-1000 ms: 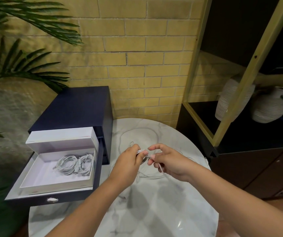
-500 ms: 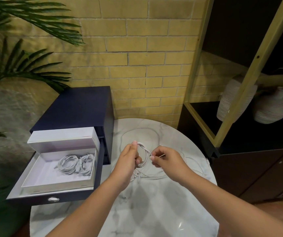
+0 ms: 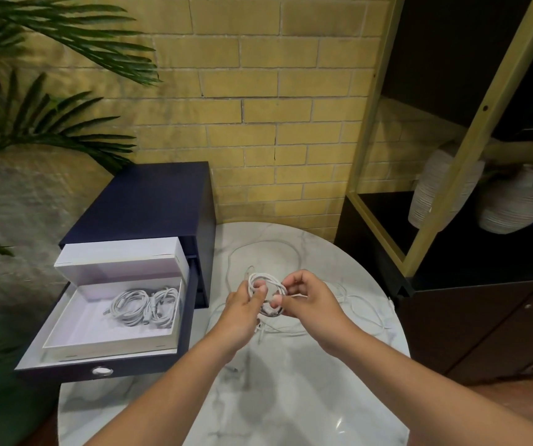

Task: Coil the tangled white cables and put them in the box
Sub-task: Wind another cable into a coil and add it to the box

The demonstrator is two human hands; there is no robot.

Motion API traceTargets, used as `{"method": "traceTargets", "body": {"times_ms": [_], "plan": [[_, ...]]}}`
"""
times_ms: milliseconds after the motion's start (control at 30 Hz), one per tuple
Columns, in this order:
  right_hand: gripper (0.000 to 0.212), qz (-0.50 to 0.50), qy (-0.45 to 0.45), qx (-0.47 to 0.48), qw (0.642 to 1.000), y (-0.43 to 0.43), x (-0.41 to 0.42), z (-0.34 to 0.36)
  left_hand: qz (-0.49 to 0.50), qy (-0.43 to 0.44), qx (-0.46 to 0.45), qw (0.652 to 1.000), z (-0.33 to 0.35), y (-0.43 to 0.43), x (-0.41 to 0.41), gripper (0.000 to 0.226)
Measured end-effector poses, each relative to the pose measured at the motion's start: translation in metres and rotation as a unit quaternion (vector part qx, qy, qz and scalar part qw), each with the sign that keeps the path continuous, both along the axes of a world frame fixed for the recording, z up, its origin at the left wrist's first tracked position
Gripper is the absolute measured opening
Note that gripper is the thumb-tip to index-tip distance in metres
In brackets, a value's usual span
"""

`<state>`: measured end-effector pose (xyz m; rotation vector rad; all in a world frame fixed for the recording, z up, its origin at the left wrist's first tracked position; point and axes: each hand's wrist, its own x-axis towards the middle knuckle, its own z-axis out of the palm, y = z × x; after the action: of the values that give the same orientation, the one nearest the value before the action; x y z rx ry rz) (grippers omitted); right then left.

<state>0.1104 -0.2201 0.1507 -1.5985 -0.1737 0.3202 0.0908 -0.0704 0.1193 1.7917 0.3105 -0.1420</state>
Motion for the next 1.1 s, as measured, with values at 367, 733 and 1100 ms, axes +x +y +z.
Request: {"method": "traceTargets", "body": {"times_ms": [367,733,1100], "plan": [[0.012,-0.004,0.007,-0.017,1.000,-0.003,0.002,-0.003,0.090,-0.086,-0.180,0.976,0.014,0.004,-0.005,0.028],[0.012,0.014,-0.053,-0.093,0.994,-0.012,0.010,-0.001,0.001,0.001,-0.312,0.950,0.023,0.014,-0.008,0.033],[0.007,0.026,-0.059,-0.092,0.994,-0.012,0.014,0.003,-0.066,-0.008,-0.238,0.969,0.033,0.009,-0.012,0.010]]}}
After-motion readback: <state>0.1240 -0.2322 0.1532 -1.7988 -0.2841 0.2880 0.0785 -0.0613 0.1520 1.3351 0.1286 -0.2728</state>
